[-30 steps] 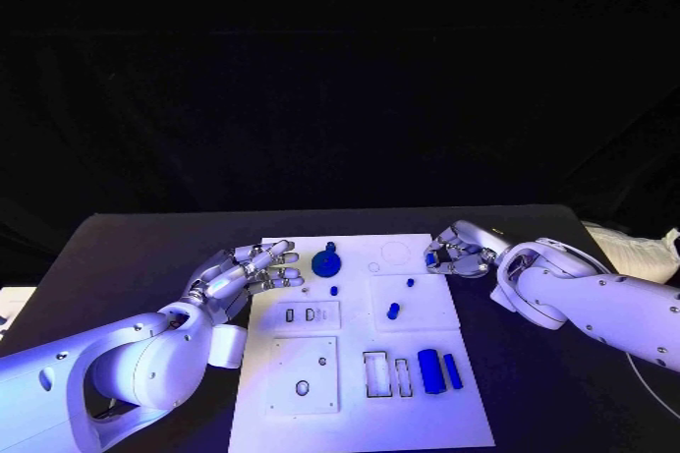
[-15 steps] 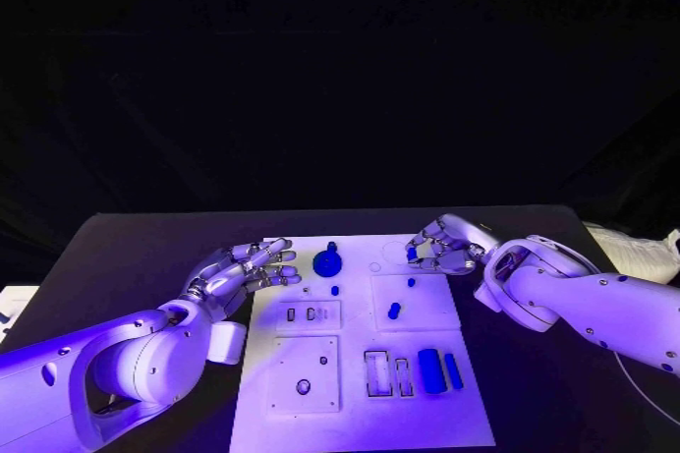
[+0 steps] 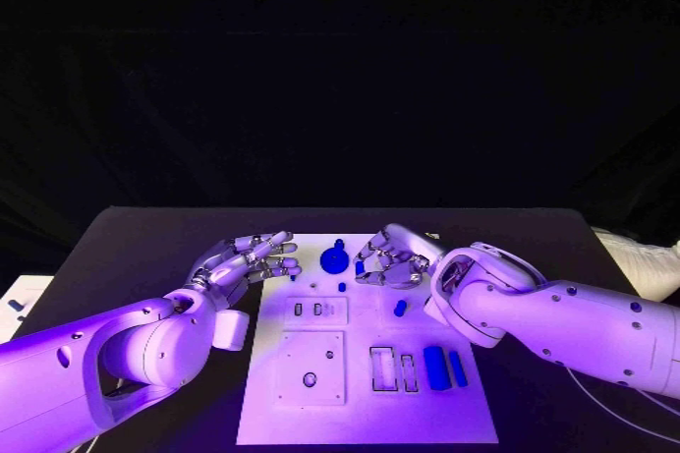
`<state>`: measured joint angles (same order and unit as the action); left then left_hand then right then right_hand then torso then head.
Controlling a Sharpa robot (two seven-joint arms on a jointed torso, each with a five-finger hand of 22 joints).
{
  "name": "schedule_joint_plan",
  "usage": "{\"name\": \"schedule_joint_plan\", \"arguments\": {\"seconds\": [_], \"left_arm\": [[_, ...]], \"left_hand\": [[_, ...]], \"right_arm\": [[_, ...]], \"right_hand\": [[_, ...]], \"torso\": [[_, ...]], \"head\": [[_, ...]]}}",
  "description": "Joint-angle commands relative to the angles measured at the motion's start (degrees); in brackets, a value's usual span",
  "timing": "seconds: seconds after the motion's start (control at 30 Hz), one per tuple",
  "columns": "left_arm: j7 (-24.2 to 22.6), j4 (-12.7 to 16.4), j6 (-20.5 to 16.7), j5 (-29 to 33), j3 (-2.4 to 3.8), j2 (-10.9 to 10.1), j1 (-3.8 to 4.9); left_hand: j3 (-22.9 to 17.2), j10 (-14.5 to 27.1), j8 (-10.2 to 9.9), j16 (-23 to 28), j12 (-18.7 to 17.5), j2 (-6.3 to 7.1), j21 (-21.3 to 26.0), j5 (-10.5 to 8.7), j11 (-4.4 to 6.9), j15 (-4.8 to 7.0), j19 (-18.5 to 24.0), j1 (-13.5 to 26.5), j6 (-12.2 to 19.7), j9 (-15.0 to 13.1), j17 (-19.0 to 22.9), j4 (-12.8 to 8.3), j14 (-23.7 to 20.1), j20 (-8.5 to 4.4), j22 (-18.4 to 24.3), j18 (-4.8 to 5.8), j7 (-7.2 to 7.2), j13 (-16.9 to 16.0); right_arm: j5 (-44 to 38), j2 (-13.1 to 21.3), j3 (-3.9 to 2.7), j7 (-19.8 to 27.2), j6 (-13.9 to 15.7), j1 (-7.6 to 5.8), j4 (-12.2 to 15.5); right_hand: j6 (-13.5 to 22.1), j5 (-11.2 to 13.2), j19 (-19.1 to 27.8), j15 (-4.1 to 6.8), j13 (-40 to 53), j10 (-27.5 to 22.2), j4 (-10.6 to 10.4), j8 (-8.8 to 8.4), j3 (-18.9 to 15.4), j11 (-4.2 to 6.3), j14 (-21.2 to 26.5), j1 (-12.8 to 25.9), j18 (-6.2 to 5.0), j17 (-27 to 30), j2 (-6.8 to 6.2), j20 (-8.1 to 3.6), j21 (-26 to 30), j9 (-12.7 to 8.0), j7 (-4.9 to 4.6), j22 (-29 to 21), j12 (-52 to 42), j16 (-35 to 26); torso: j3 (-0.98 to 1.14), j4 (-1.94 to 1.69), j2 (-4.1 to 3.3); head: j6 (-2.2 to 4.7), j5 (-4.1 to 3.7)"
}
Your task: Assemble the parts on the task board
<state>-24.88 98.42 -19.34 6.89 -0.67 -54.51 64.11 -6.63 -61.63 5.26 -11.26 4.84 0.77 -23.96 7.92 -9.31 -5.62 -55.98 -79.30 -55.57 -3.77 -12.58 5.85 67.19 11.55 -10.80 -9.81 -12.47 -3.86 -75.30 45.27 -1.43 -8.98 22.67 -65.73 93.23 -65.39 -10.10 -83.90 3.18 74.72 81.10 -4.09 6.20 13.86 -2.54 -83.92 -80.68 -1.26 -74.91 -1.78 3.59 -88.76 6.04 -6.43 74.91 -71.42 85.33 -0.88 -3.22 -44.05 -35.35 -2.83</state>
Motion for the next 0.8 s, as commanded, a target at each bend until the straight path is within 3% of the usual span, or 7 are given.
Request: {"name": "schedule_joint_plan", "arguments": {"seconds": [0.03, 0.3, 0.4, 0.8], "left_arm": [[-0.7, -0.2, 1.4, -0.3, 0.02, 0.1, 0.02], [-0.7, -0.6, 1.5, -0.3, 0.02, 0.0, 0.02], [-0.7, -0.6, 1.5, -0.3, 0.02, 0.0, 0.02], [-0.7, -0.5, 1.6, -0.3, 0.02, 0.1, 0.02]], "left_hand": [[-0.1, 0.4, -0.2, 0.3, -0.2, -0.29, -0.2, 0.03, 0.16, -0.05, -0.2, -0.4, 0.0, 0.0, -0.1, -0.4, 0.3, 0.08, -0.1, -0.53, -0.15, 0.1], [-0.1, 0.4, -0.2, 0.3, -0.2, -0.29, -0.2, 0.03, 0.16, -0.05, -0.2, -0.4, 0.0, 0.0, -0.1, -0.4, 0.3, 0.08, -0.1, -0.53, -0.15, 0.1], [-0.1, 0.4, -0.3, 0.3, -0.2, -0.31, -0.2, 0.02, 0.16, -0.06, -0.2, -0.4, 0.0, 0.0, -0.1, -0.4, 0.3, 0.09, -0.1, -0.53, -0.15, 0.1], [-0.1, 0.4, -0.3, 0.4, -0.1, -0.38, -0.2, 0.01, 0.17, -0.06, -0.1, -0.3, 0.0, 0.0, -0.3, -0.5, 0.3, 0.1, 0.0, -0.53, -0.12, 0.1]], "right_arm": [[-6.9, -1.5, 0.18, -4.6, -2.3, 0.6, 0.5], [-10.9, -5.1, 0.73, -7.3, -4.7, 2.25, -0.1], [-11.9, -6.0, 0.86, -8.2, -4.8, 2.73, -0.4], [-14.1, -8.5, 1.16, -9.5, -4.5, 3.56, -1.7]], "right_hand": [[-1.1, -0.4, -4.4, 0.16, 7.8, 5.1, 0.5, 0.15, -0.2, 2.23, -4.5, -0.3, 0.71, -7.4, 1.18, -0.4, -0.3, 1.8, 1.45, 13.0, -6.2, 0.2], [-0.9, -0.9, -6.1, -0.17, 14.0, 8.1, 1.0, -0.93, -0.3, 1.88, -5.5, 1.7, 1.26, -12.2, 1.14, -0.09, -1.2, 2.1, 1.14, 15.1, -16.3, 3.0], [-0.9, -1.4, -6.1, -0.24, 14.5, 8.4, 1.2, -1.13, -0.3, 1.81, -5.6, 2.0, 1.26, -12.8, 1.07, -0.02, -1.2, 2.2, 1.08, 15.1, -17.1, 3.4], [-0.6, -1.9, -6.1, -0.37, 15.1, 8.8, 1.4, -1.55, -0.4, 1.65, -5.8, 2.5, 1.26, -13.5, 0.83, 0.08, -1.2, 2.2, 0.9, 15.1, -18.3, 3.8]], "torso": [[-0.29, -0.25, 0.25], [-0.33, -0.35, 0.23], [-0.29, -0.17, 0.2], [-0.22, -0.25, 0.18]], "head": [[-0.5, 0.7], [-1.06, 1.19], [-1.16, 1.44], [-1.56, 1.65]]}}
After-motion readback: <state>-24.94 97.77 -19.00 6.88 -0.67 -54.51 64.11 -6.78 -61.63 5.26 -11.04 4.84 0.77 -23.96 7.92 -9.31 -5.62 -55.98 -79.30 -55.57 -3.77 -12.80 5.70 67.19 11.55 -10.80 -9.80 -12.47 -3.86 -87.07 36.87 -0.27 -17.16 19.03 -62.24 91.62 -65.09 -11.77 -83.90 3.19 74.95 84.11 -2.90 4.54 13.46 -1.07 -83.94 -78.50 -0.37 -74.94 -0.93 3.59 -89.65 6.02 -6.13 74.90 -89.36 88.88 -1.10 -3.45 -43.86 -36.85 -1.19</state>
